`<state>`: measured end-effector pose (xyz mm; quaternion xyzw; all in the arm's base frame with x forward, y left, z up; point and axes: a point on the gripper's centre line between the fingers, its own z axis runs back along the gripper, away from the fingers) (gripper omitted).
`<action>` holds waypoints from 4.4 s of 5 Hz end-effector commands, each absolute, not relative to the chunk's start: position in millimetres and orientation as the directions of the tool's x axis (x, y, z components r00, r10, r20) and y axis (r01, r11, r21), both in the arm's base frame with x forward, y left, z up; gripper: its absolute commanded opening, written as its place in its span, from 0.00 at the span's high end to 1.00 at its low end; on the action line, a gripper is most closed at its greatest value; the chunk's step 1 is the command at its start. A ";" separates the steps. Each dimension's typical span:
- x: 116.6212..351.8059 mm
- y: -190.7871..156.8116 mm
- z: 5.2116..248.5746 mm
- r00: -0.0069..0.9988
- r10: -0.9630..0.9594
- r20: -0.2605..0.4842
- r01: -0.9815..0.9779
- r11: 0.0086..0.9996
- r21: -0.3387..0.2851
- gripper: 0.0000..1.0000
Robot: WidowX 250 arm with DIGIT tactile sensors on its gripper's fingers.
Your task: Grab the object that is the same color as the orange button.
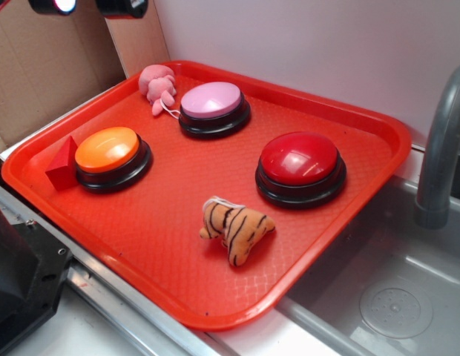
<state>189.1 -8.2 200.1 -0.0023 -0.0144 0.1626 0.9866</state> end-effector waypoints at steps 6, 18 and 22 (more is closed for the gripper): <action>219.8 -134.3 114.6 0.672 -0.707 0.222 0.691 0.706 0.156 0.00; 207.6 -98.5 117.7 0.789 -0.589 0.172 0.582 0.808 0.095 1.00; 228.4 -20.2 182.2 0.969 0.137 0.207 -0.146 0.989 0.024 1.00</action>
